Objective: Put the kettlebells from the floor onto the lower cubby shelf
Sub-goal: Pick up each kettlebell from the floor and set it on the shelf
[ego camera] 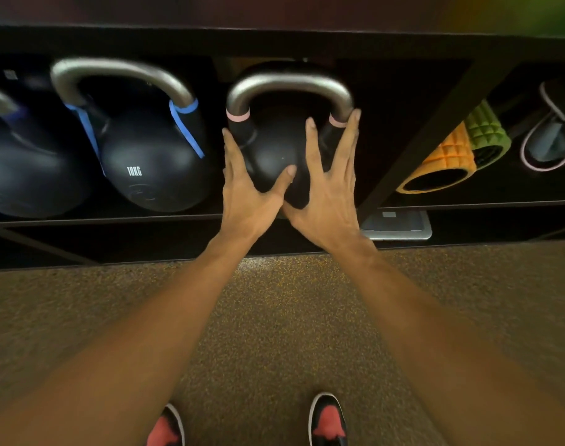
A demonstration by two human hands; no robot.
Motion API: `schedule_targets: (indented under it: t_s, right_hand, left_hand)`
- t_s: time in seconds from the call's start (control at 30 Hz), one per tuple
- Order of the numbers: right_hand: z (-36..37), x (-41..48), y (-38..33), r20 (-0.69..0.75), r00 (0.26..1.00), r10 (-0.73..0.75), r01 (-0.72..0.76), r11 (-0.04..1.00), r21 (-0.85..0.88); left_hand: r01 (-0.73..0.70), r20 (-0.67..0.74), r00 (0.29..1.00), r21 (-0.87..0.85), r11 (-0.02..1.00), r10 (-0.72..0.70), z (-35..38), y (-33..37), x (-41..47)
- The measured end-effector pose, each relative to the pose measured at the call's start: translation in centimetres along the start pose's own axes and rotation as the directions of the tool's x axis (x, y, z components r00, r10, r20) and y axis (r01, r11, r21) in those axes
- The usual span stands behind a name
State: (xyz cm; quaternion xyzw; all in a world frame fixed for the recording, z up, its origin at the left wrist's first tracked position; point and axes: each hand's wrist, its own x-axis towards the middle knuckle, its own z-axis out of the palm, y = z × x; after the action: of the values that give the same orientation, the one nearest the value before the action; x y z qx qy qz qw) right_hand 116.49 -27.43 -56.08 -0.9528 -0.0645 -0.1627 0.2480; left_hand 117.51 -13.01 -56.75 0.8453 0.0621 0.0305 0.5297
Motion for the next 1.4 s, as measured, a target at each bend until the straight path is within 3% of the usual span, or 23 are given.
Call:
schedule_targets:
  t_s: [0.3, 0.67, 0.87, 1.0, 1.4]
  right_hand:
    - [3.2, 1.0, 2.2, 0.011, 1.000, 0.005, -0.007, 0.992, 0.128]
    - [6.8, 10.2, 4.9, 0.075, 0.997, 0.033, -0.050, 0.971, 0.232]
    - [8.1, 15.8, 5.6, 0.189, 0.976, 0.108, -0.148, 0.967, 0.209]
    - [8.3, 17.8, 5.7, 0.191, 0.973, 0.132, -0.176, 0.955, 0.239]
    - [8.4, 20.2, 5.0, 0.265, 0.932, 0.248, -0.283, 0.953, 0.103]
  left_hand:
    - [0.008, 0.035, 0.999, 0.027, 1.000, -0.009, 1.0, -0.6, 1.4]
    - [0.016, 0.052, 0.998, 0.060, 0.998, -0.019, 2.1, -0.2, 12.0]
    - [0.004, 0.032, 0.999, 0.031, 1.000, -0.005, 2.7, 0.4, 17.6]
    - [-0.011, -0.008, 1.000, 0.053, 0.999, 0.011, 3.1, 0.5, 19.5]
    - [0.067, 0.084, 0.993, 0.213, 0.975, -0.086, 2.4, 2.6, 20.9]
